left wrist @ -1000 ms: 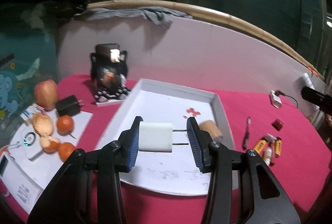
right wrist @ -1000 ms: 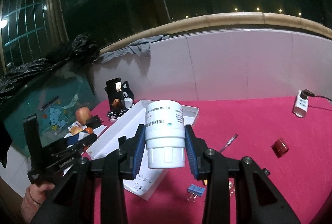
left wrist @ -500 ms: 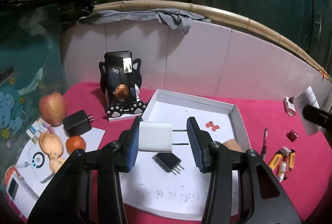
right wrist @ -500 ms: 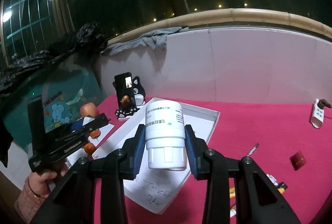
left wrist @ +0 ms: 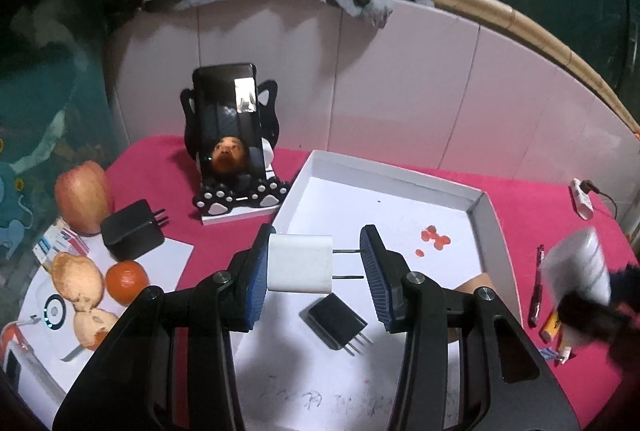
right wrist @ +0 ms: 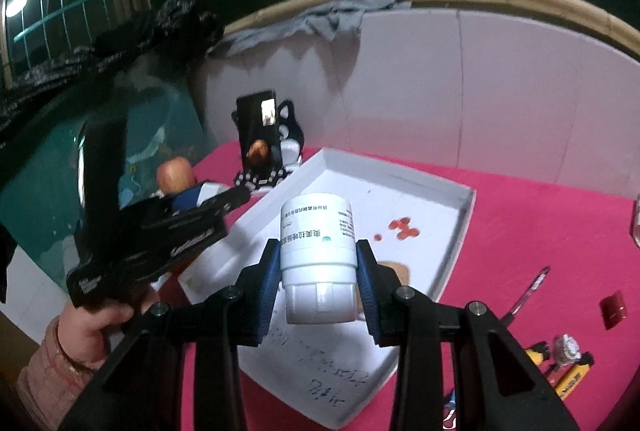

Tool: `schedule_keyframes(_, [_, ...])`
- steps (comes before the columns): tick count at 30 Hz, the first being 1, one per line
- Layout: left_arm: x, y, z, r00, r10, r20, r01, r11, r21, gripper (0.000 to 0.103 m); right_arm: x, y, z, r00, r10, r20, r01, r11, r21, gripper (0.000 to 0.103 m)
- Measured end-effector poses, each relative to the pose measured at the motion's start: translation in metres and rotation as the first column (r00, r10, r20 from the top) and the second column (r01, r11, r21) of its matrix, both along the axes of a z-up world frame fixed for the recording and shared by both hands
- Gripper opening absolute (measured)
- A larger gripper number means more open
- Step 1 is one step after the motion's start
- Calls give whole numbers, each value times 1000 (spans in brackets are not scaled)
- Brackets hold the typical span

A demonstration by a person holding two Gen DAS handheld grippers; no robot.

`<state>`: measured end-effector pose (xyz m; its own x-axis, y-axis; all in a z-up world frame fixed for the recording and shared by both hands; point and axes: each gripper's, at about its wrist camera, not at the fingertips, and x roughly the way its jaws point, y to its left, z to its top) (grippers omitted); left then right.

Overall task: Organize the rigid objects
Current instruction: 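Carry the white charger and white bottle over the white tray with both tools, then release the white charger and white bottle into the tray, opening both tools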

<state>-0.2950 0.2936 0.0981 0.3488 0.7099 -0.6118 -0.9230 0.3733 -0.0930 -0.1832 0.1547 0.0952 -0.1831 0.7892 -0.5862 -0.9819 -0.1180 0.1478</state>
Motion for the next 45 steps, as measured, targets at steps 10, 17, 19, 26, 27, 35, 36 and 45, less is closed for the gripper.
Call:
schedule_keyframes(10, [27, 24, -23, 999, -45, -8, 45, 996, -78, 43, -11, 17, -45, 999, 33, -17, -35, 991, -126, 37])
schedule_keyframes(17, [44, 32, -35, 997, -70, -31, 67, 992, -104, 43, -9, 26, -62, 1000, 23, -14, -25, 987, -161, 37])
schedule_keyframes(19, [48, 32, -39, 997, -77, -32, 73, 991, -112, 43, -9, 27, -67, 1000, 20, -7, -21, 985, -170, 37])
schedule_keyframes(26, [51, 34, -42, 997, -65, -37, 59, 990, -131, 43, -10, 30, -79, 1000, 0, 27, 5, 985, -174, 37])
schedule_keyframes(27, [49, 34, -41, 998, -56, -25, 52, 989, -136, 44, -10, 30, -80, 1000, -2, 29, 7, 985, -174, 37])
schedule_keyframes(35, [18, 19, -23, 997, 60, 56, -55, 994, -91, 90, -3, 15, -75, 996, -67, 59, 73, 993, -98, 101])
schedule_keyframes(36, [12, 15, -21, 994, 83, 67, -77, 993, -87, 90, -2, 11, -74, 995, -77, 62, 82, 993, -87, 101])
schedule_keyframes(45, [-13, -23, -10, 980, 130, 152, -124, 991, -46, 90, 18, -19, -61, 992, -122, 38, 122, 993, -4, 103])
